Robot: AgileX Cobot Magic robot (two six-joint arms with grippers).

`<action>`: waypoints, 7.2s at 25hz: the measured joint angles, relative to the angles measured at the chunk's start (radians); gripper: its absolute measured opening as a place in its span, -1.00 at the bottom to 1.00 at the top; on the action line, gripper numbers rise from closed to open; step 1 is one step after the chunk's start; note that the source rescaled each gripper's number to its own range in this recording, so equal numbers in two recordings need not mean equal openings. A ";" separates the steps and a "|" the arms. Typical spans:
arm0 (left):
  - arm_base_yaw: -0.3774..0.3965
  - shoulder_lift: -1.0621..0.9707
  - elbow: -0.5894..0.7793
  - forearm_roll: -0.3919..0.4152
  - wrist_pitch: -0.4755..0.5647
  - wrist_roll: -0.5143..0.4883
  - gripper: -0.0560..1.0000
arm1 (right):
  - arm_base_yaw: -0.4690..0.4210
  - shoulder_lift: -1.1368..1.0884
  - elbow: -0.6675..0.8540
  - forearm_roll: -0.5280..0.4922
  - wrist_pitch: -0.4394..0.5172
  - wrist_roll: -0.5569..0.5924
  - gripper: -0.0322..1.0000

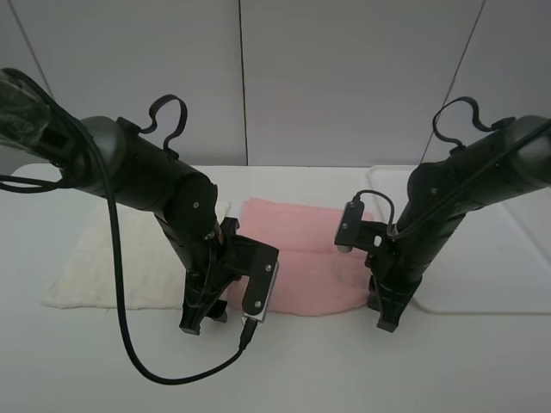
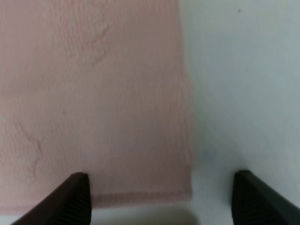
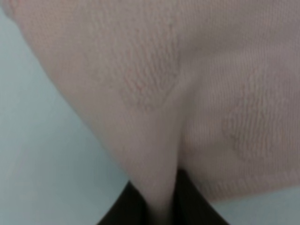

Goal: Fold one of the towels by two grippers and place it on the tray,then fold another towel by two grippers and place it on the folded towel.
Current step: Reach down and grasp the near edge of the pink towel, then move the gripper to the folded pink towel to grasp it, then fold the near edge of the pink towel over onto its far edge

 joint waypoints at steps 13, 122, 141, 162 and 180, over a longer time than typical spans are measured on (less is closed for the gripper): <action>-0.002 0.001 0.000 0.000 -0.016 0.001 0.53 | 0.000 0.000 0.000 0.001 0.000 0.000 -0.93; 0.002 -0.158 -0.221 -0.123 0.538 -0.292 -0.88 | 0.000 -0.329 -0.042 0.115 0.400 0.051 -0.93; 0.012 -0.085 -0.228 -0.011 0.390 -0.596 -0.88 | 0.000 -0.280 -0.093 0.069 0.391 0.062 -0.93; 0.015 -0.027 -0.322 0.162 0.210 -0.686 -0.88 | -0.003 -0.137 -0.192 -0.033 0.207 0.067 -0.93; 0.015 -0.027 -0.322 0.178 0.129 -0.686 0.44 | -0.003 -0.137 -0.192 -0.053 0.179 0.089 0.28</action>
